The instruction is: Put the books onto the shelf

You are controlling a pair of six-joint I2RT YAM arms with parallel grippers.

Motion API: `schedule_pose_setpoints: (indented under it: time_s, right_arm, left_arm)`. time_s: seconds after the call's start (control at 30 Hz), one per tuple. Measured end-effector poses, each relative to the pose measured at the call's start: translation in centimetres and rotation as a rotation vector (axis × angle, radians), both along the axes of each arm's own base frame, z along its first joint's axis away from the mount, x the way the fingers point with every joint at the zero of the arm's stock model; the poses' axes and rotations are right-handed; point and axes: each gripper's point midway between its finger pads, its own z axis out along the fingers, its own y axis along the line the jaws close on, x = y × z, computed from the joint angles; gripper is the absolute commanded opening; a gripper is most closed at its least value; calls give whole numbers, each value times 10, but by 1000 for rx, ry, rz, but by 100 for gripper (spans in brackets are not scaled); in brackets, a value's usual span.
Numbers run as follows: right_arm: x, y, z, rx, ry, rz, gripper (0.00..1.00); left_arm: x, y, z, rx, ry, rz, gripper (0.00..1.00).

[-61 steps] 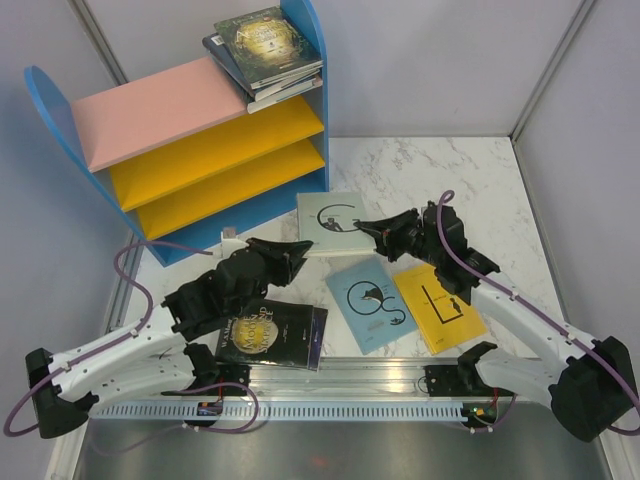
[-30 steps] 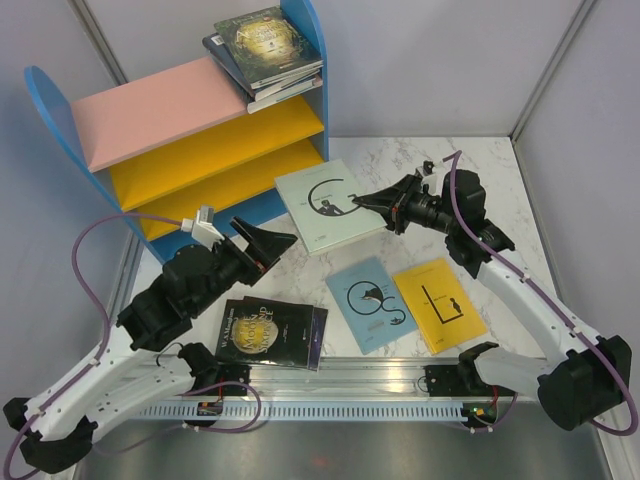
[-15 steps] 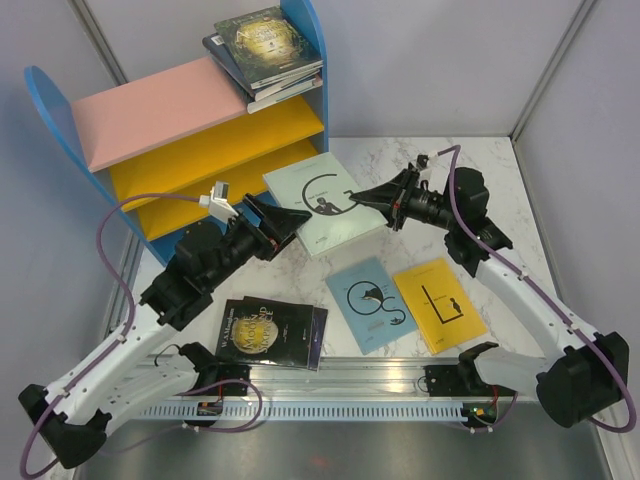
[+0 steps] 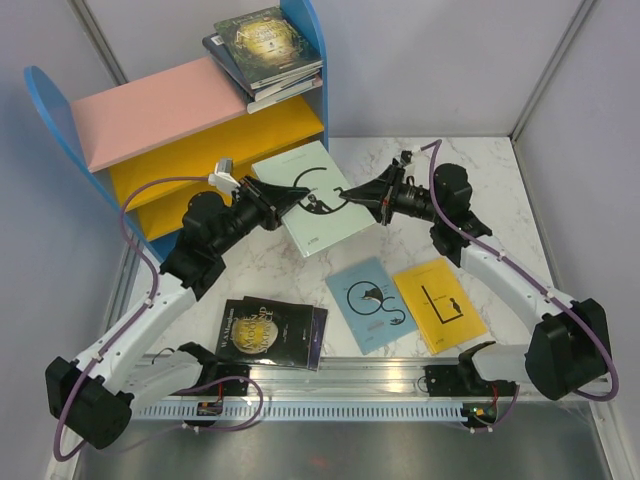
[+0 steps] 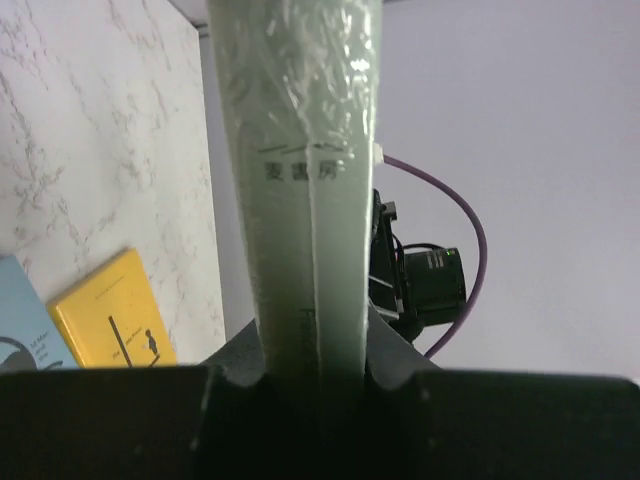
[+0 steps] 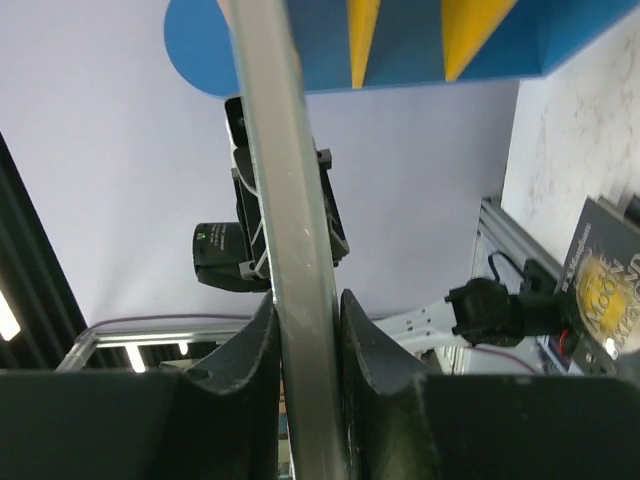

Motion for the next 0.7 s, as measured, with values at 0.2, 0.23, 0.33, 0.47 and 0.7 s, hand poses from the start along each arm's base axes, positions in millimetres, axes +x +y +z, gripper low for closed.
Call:
schedule_pose_setpoints:
  time_s: [0.2, 0.23, 0.33, 0.47, 0.7]
  right_arm:
    - [2, 2, 4, 13, -29, 9, 76]
    - [0, 3, 2, 6, -20, 15, 81]
    - [-3, 4, -11, -19, 24, 5, 83]
    - [-19, 0, -37, -22, 113, -28, 83]
    - [-44, 15, -39, -11, 167, -36, 81]
  left_arm:
    - [1, 2, 3, 11, -8, 5, 2]
    - [1, 2, -3, 35, 5, 8, 2]
    - [-1, 4, -17, 79, 54, 21, 2]
    - [-1, 14, -34, 134, 112, 77, 2]
    - [9, 34, -44, 172, 144, 201, 2]
